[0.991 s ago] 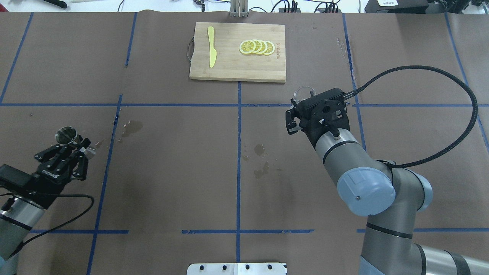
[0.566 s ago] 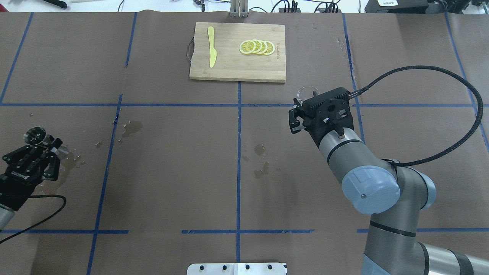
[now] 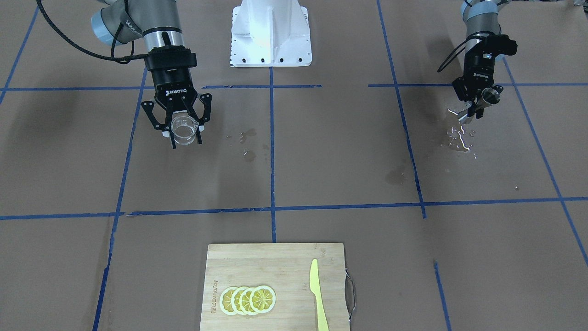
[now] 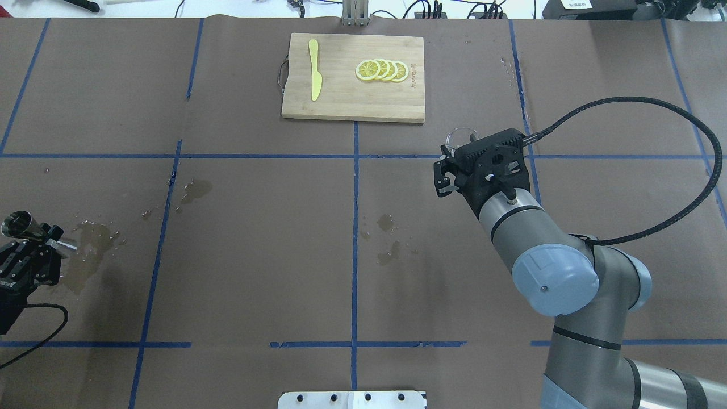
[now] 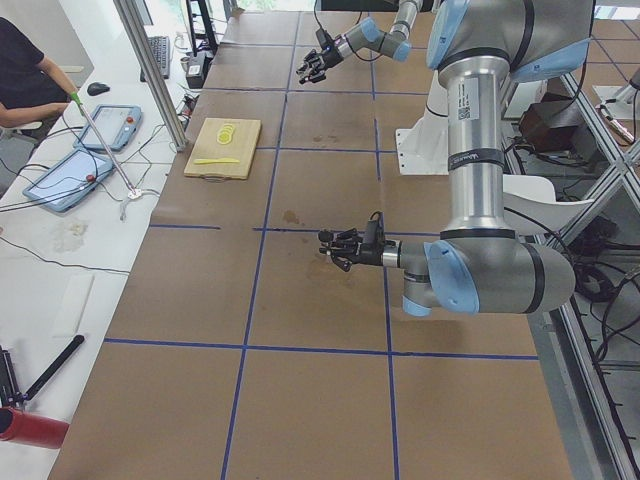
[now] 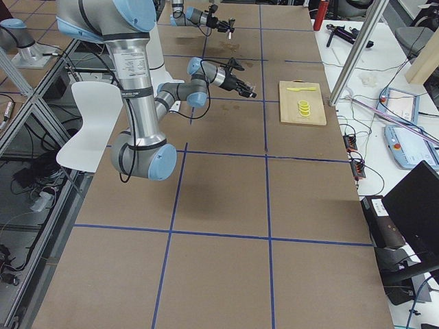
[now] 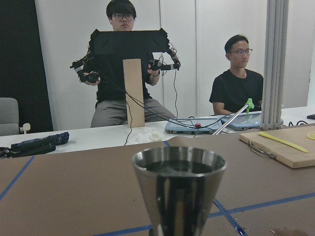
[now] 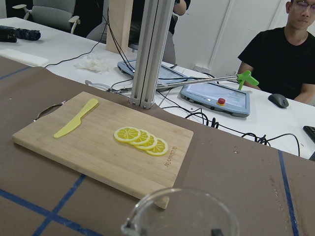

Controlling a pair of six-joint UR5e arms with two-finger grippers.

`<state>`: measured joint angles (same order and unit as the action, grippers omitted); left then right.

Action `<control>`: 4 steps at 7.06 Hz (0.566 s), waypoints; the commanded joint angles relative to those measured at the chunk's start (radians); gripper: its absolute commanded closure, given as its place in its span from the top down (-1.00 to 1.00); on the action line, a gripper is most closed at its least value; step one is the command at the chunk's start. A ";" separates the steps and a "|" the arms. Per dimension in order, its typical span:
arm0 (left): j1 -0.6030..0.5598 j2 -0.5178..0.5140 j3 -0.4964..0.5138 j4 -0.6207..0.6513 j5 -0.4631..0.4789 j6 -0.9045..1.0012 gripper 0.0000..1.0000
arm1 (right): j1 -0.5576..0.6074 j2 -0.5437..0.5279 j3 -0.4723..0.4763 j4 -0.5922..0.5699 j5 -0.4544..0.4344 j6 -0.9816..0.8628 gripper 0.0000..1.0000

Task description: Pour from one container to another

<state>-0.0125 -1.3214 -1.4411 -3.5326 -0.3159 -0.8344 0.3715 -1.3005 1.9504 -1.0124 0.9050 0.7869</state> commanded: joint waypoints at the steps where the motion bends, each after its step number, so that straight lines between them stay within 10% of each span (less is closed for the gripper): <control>1: 0.078 0.001 0.028 0.004 0.089 -0.029 -1.00 | 0.000 0.000 0.002 0.000 0.000 0.000 -1.00; 4: 0.083 -0.018 0.050 0.009 0.084 -0.031 -1.00 | -0.002 -0.002 -0.001 0.000 0.000 0.002 -1.00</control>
<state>0.0674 -1.3279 -1.3977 -3.5254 -0.2303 -0.8643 0.3702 -1.3021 1.9505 -1.0124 0.9050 0.7883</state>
